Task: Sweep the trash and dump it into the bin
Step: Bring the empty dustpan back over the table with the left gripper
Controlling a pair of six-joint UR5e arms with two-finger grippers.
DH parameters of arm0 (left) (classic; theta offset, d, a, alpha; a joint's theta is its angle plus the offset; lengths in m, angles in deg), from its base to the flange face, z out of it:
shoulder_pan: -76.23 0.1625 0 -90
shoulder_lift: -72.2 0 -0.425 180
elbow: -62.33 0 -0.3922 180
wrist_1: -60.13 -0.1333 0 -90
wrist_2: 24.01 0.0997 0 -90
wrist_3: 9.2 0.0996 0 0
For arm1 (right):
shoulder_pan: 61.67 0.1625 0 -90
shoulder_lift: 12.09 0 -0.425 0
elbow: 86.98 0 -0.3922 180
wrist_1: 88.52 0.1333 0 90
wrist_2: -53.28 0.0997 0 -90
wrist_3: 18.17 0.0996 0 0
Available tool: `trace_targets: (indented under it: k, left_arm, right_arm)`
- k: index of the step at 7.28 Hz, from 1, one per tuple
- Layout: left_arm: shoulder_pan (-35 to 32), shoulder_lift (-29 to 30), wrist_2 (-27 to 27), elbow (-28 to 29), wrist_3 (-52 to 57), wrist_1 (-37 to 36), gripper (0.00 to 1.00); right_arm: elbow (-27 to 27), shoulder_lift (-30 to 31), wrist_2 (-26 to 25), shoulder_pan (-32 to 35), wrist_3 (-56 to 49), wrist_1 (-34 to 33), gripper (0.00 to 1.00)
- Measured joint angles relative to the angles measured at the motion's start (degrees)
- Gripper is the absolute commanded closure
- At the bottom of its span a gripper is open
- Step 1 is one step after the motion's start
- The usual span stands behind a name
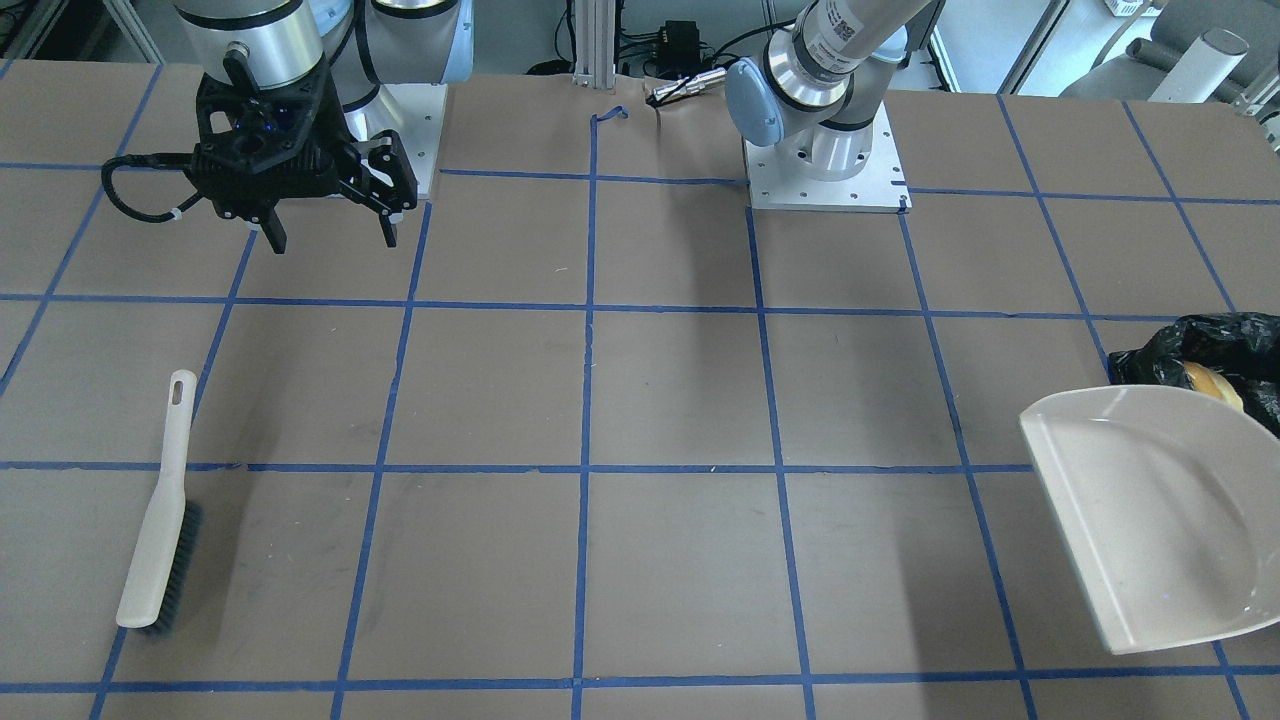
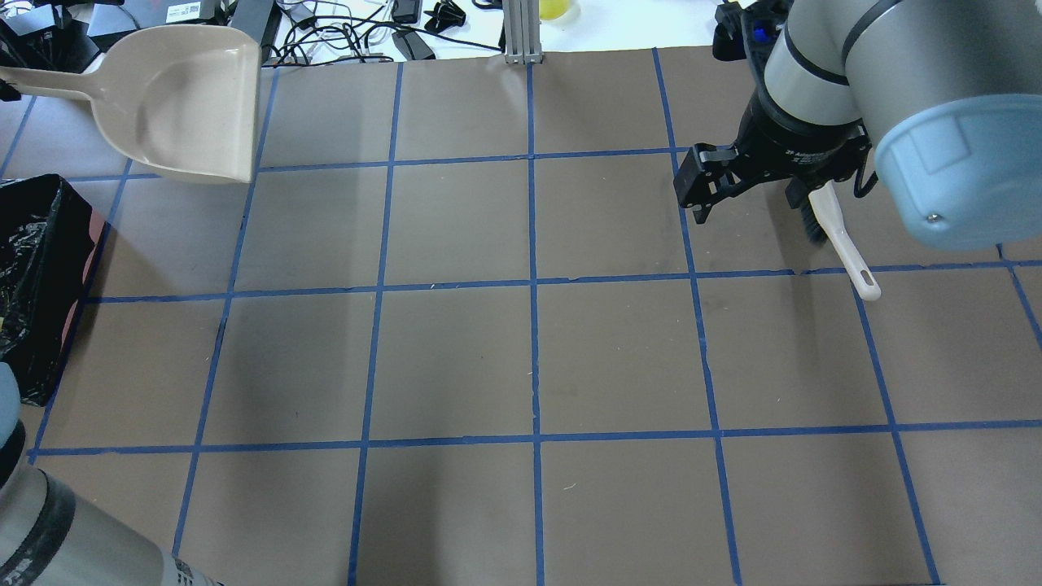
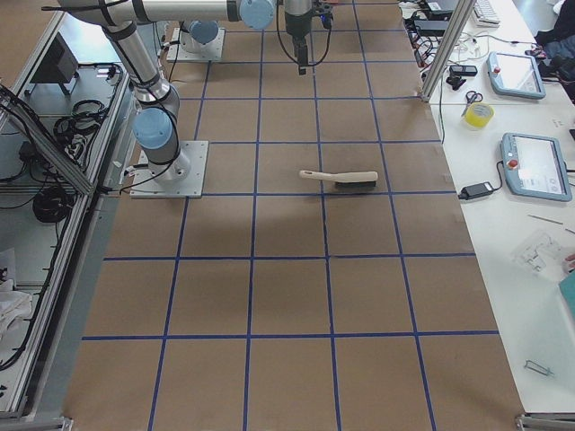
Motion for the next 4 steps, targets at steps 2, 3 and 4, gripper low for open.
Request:
trace_targets:
  k: [2,3,4]
  left_arm:
    - [-5.6,1.4,-0.3,-3.1,-7.2,-0.5,1.0]
    - [-8.0,3.4,-0.2,-6.7,-10.6,-5.5,1.0]
    - [-10.2,5.6,0.1,-10.0,-12.4,-12.2,1.0]
  right_arm:
    - [-0.1,0.0,-0.2,0.0,0.3,0.7,0.0]
    - [-0.1,0.0,-0.3,0.0,0.4,1.1,0.0]
    - [-0.3,0.1,-0.4,0.0,0.4,1.7,0.0]
